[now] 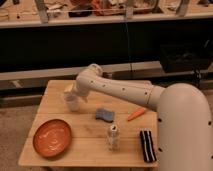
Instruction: Pick up the ceramic cup
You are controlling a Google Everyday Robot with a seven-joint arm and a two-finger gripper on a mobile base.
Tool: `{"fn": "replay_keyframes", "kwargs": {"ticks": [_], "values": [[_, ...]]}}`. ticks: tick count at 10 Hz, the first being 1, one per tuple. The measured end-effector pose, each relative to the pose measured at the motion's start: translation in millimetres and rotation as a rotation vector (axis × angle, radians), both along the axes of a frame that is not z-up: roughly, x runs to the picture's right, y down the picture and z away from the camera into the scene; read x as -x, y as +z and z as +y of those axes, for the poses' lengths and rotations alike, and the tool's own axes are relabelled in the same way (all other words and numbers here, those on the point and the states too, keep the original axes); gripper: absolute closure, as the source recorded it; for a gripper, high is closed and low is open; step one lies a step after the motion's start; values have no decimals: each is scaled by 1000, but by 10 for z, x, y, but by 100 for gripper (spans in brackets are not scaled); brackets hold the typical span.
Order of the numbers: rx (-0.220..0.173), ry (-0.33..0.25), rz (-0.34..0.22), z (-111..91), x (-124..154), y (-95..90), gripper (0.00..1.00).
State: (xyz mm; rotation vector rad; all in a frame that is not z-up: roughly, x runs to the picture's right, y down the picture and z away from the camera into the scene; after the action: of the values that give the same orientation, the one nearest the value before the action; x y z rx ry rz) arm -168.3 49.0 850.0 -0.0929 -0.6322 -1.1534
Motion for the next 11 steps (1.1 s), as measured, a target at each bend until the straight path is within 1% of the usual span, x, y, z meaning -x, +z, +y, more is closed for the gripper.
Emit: {"fn": "replay_keyframes", "kwargs": {"ticks": [2, 4, 11], "values": [[10, -2, -1, 42, -11, 62, 20], [18, -10, -8, 76, 30, 88, 20], [39, -17, -14, 139, 1, 188, 20]]}}
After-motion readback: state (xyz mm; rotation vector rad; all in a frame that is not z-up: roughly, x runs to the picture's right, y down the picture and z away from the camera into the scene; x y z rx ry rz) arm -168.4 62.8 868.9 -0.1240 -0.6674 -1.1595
